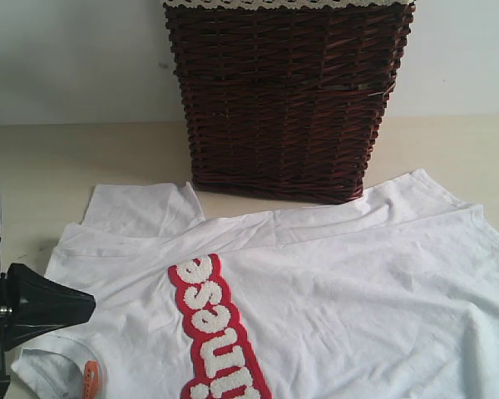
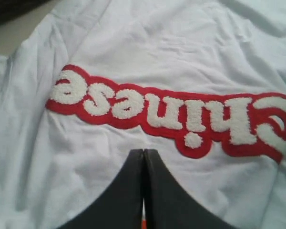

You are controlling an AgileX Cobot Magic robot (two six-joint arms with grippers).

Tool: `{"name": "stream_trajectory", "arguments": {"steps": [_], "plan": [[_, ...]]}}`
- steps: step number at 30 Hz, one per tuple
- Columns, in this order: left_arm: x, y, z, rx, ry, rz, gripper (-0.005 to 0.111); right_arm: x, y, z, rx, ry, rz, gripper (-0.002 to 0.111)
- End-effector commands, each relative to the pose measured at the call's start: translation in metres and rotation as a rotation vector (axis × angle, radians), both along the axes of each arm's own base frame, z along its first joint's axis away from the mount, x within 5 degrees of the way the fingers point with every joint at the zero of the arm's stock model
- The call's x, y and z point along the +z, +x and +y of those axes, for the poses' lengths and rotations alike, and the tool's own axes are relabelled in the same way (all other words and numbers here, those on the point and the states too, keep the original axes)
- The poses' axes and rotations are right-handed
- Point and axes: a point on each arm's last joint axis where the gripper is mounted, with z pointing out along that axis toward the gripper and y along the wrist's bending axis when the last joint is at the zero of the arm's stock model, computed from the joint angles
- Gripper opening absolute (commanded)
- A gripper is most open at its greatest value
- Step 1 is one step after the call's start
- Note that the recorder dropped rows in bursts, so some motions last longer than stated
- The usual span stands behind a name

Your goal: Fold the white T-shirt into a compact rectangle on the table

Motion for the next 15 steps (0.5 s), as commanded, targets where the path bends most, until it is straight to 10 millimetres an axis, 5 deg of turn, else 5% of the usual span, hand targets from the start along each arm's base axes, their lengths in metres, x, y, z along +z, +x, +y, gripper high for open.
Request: {"name": "stream_trajectory", "arguments": {"steps": [1,8,15], "plan": [[0.005,-0.003,-0.002,-0.052,-0.018,-0.054,0.0,-0.001,0.0,0.0,0.003,-0.002,-0.001,0.023],[0.022,-0.024,-0.018,-0.345,-0.215,-0.136,0.0,-0.001,0.0,0.0,0.003,-0.002,-0.001,0.023],[0.016,-0.039,-0.044,-0.526,-0.215,-0.12,0.0,-0.001,0.0,0.0,0.003,-0.002,-0.001,0.023]]}}
